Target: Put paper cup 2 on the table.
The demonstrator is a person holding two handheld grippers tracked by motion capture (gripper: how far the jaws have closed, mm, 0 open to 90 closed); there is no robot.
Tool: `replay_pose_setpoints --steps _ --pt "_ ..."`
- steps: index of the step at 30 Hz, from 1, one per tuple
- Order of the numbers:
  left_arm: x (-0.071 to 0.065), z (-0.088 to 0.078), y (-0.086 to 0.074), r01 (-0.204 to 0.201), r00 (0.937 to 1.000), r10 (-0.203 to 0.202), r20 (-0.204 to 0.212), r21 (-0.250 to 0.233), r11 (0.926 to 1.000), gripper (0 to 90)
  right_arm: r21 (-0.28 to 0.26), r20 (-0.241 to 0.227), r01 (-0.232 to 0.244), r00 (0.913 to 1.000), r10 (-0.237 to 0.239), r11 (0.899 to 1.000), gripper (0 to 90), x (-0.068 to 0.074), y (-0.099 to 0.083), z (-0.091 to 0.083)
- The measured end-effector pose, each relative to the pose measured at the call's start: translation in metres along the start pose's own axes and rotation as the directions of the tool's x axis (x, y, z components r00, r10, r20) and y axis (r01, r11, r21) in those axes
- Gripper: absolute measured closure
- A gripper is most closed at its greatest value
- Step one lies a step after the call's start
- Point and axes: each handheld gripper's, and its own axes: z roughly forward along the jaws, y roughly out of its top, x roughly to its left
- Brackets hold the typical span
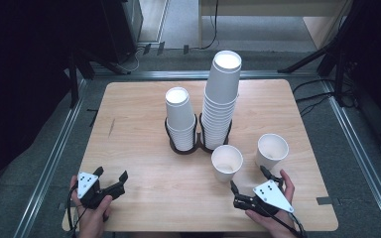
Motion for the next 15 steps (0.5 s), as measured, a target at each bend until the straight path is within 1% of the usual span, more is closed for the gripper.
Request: replay_pose_setpoints --steps 5,9,12,15 --pt "-0.001 0.0 0.0 -0.003 1.0 0.003 -0.001 0.002 1.0 7.5 0.019 0.04 0.001 0.9992 -0.001 1.0 0.0 -0.019 -0.011 -0.012" --pt "-0.001 0.0 0.0 -0.006 1.0 0.006 -0.003 0.003 1.0 7.5 0.037 0.081 -0.01 0.9967 0.007 0.999 0.0 -0.037 -0.018 -0.02" --pt "-0.001 0.001 0.0 -0.008 1.0 0.008 -0.005 0.005 1.0 7.5 0.042 0.122 -0.036 0.9921 0.031 0.998 0.0 -0.051 -0.02 -0.025" --pt "-0.001 0.001 0.0 -0.012 0.9999 0.012 -0.005 0.005 0.9999 7.5 0.038 0.168 -0.05 0.9848 0.043 0.998 0.0 -0.065 -0.02 -0.028"
